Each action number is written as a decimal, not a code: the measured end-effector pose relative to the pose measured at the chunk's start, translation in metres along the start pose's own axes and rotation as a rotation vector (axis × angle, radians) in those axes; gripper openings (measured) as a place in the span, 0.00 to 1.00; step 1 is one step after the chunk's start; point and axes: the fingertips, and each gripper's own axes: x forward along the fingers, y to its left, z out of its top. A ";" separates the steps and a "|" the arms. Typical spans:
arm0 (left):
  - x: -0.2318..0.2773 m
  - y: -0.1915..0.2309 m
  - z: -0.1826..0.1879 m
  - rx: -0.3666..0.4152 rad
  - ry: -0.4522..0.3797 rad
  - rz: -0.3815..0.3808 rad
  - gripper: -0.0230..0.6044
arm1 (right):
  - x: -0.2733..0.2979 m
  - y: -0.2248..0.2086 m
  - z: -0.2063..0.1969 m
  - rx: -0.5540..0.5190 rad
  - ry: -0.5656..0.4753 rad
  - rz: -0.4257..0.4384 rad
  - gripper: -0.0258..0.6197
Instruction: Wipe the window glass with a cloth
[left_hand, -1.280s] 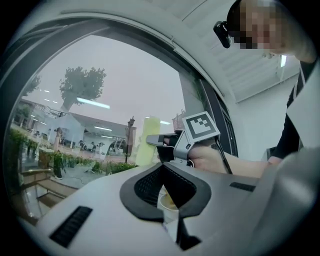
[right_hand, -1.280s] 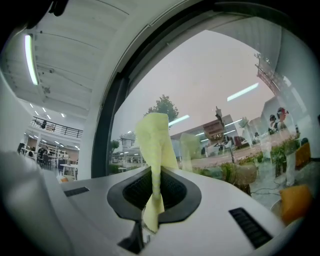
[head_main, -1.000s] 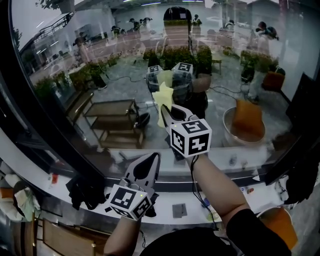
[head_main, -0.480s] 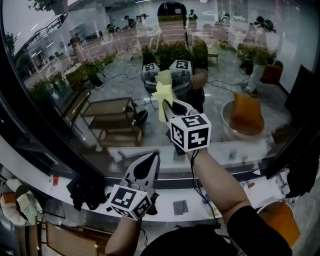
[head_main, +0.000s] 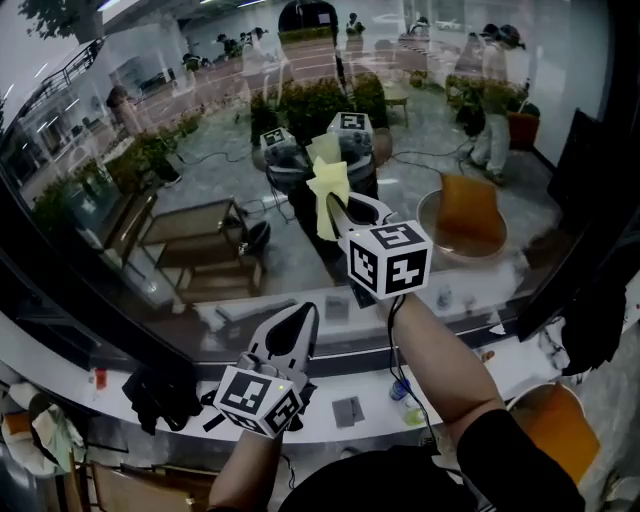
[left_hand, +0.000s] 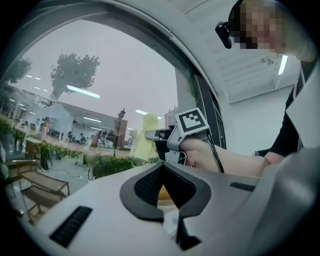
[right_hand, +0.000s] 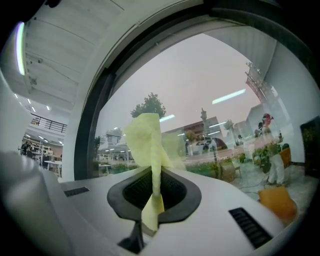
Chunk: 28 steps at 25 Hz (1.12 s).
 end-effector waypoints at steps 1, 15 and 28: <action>0.006 -0.006 -0.002 0.000 0.005 -0.011 0.03 | -0.005 -0.008 0.001 0.002 0.000 -0.007 0.10; 0.086 -0.098 -0.010 -0.010 0.031 -0.131 0.03 | -0.088 -0.133 0.020 0.001 -0.002 -0.142 0.10; 0.164 -0.185 -0.030 -0.028 0.055 -0.234 0.03 | -0.171 -0.258 0.030 -0.018 0.011 -0.267 0.10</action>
